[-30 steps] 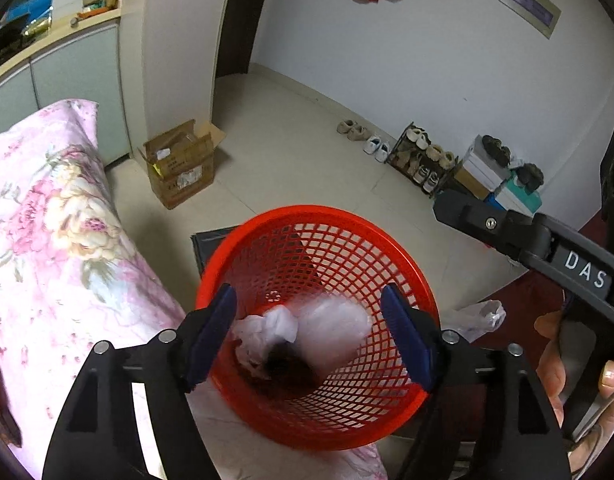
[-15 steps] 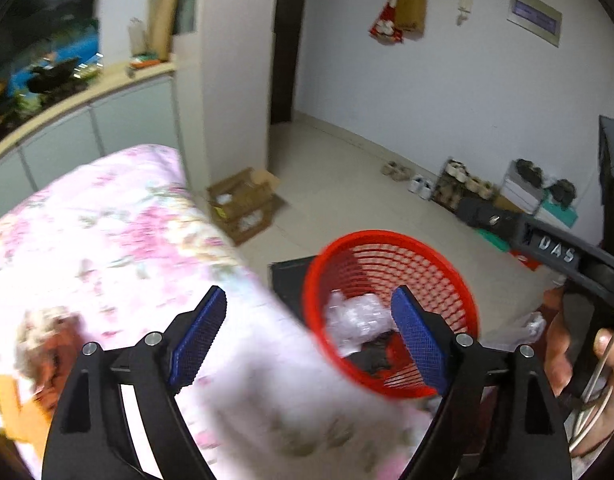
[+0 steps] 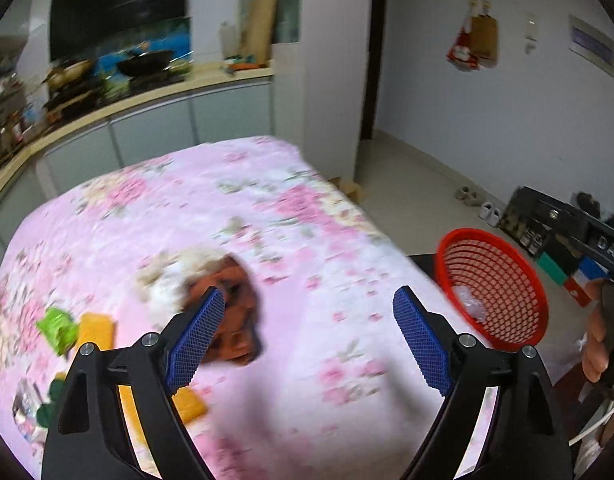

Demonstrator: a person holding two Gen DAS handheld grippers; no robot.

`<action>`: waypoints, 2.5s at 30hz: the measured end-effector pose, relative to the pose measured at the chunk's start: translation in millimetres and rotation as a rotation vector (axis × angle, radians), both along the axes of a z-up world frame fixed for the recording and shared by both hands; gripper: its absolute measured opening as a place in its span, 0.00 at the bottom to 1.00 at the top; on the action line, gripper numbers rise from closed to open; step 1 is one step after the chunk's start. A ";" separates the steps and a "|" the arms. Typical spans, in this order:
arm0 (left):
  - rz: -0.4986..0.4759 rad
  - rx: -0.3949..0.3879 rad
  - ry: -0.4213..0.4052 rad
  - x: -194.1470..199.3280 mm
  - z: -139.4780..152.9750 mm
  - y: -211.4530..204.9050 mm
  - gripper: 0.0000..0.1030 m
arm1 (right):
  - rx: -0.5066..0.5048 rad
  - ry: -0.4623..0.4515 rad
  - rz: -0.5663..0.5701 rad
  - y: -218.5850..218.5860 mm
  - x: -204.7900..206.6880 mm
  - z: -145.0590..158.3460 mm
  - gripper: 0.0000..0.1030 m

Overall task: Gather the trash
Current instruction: 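Move both open grippers back over the remaining trash on the quilt, then grasp the cat-printed snack packet with the left gripper, then grasp the yellow foam mesh sleeve with the right gripper while the left holds the packet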

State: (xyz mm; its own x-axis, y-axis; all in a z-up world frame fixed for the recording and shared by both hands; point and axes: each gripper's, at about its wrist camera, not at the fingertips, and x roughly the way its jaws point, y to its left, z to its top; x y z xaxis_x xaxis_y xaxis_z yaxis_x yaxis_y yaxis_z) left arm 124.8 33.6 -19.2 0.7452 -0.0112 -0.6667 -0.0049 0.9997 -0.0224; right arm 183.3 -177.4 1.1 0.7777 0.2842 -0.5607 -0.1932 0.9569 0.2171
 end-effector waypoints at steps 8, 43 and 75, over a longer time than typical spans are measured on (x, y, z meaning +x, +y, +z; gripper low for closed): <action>0.154 -0.064 0.025 -20.9 -4.1 71.2 0.81 | 0.025 0.050 0.084 36.1 -3.0 -8.3 0.78; 0.671 -0.255 0.104 -140.6 -36.2 273.8 0.81 | -0.014 0.179 0.426 163.7 -11.4 -39.5 0.77; 0.668 -0.256 0.082 -144.0 -37.7 281.7 0.34 | -0.144 0.267 0.749 286.2 -48.4 -75.6 0.54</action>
